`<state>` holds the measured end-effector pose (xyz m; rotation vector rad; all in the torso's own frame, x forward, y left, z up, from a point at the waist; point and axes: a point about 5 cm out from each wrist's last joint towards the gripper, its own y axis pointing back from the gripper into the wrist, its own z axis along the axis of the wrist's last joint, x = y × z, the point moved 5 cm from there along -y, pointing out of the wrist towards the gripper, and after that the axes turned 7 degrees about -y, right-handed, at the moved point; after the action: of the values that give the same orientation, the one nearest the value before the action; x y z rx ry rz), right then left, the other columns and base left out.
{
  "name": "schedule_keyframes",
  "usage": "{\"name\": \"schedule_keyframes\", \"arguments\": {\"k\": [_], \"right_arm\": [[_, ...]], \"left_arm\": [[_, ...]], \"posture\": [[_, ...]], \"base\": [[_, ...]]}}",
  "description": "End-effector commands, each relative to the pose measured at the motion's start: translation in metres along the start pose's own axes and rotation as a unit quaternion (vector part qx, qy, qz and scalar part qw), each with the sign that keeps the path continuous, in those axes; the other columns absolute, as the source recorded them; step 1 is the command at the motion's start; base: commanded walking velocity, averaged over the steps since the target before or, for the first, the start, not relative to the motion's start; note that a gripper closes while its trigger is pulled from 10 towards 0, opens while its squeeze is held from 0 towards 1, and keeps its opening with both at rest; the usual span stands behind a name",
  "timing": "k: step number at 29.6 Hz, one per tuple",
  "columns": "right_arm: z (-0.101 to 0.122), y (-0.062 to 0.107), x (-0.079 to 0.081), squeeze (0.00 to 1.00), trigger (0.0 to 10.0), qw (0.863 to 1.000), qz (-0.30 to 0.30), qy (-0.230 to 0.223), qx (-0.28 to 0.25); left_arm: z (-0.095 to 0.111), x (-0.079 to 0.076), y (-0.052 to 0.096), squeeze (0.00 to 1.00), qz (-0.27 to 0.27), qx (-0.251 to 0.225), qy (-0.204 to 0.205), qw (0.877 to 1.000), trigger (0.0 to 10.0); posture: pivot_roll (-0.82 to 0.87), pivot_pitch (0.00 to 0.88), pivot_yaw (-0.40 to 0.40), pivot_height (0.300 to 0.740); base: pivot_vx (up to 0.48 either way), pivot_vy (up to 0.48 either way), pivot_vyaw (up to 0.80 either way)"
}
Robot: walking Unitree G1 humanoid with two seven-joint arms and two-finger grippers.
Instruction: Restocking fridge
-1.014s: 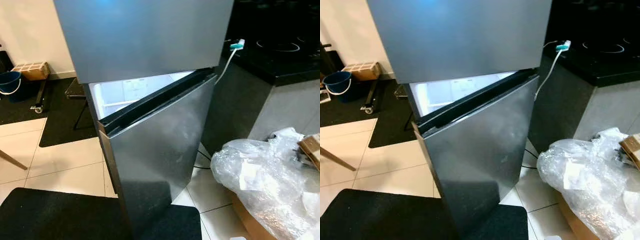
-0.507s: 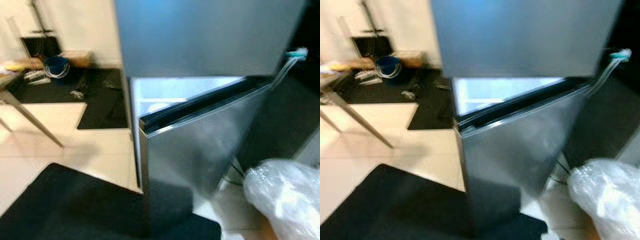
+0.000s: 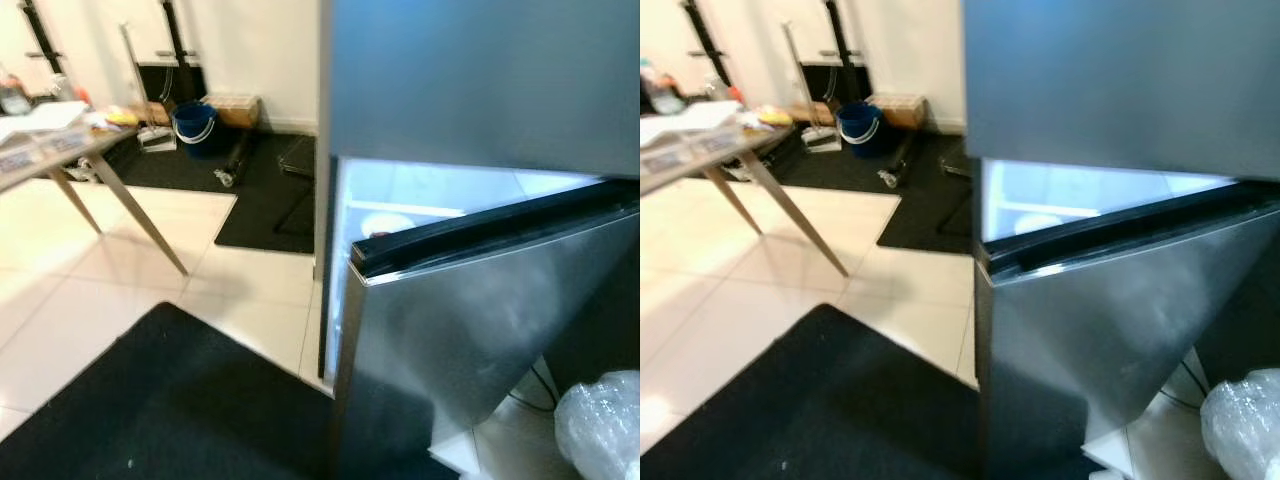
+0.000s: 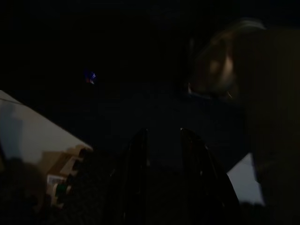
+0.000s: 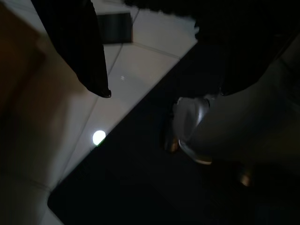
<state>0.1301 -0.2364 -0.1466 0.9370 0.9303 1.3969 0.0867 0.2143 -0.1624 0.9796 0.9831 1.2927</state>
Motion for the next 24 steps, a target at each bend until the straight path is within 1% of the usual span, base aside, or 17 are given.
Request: {"name": "schedule_keyframes", "arguments": {"k": [1, 10, 13, 16, 24], "right_arm": [[-0.0057, 0.0012, -0.0046, 0.00, 10.0, 1.000, -0.012, 0.001, 0.007], [-0.0066, 0.0011, -0.0048, 0.00, 10.0, 1.000, -0.017, -0.004, 0.008], [-0.0072, 0.0009, -0.0040, 0.00, 10.0, 1.000, -0.017, -0.004, 0.009], [-0.0074, 0.0009, -0.0039, 0.00, 10.0, 1.000, -0.017, -0.006, 0.008], [-0.0069, 0.0009, -0.0040, 0.00, 10.0, 1.000, -0.016, -0.008, 0.007]], "left_arm": [[-0.0048, -0.0033, -0.0001, 0.00, -0.005, 0.008, -0.002, 1.000, 10.0], [-0.0014, -0.0004, 0.0000, 0.00, 0.002, -0.001, -0.005, 1.000, 10.0], [0.0008, 0.0003, 0.0001, 0.00, 0.001, -0.005, 0.001, 1.000, 10.0], [0.0025, 0.0008, 0.0001, 0.00, -0.001, -0.005, -0.011, 1.000, 10.0], [0.0035, 0.0001, -0.0001, 0.00, -0.001, -0.008, -0.003, 1.000, 10.0]], "posture": [[-0.06, 0.000, -0.010, 0.740], [-0.06, 0.000, -0.007, 0.740], [-0.06, 0.000, -0.008, 0.740], [-0.06, 0.000, -0.008, 0.740], [-0.06, 0.000, -0.008, 0.740]], "base": [[0.000, 0.000, 0.00], [0.000, 0.000, 0.00], [0.000, 0.000, 0.00], [0.000, -0.450, 0.00], [0.000, -0.453, 0.00]]}}
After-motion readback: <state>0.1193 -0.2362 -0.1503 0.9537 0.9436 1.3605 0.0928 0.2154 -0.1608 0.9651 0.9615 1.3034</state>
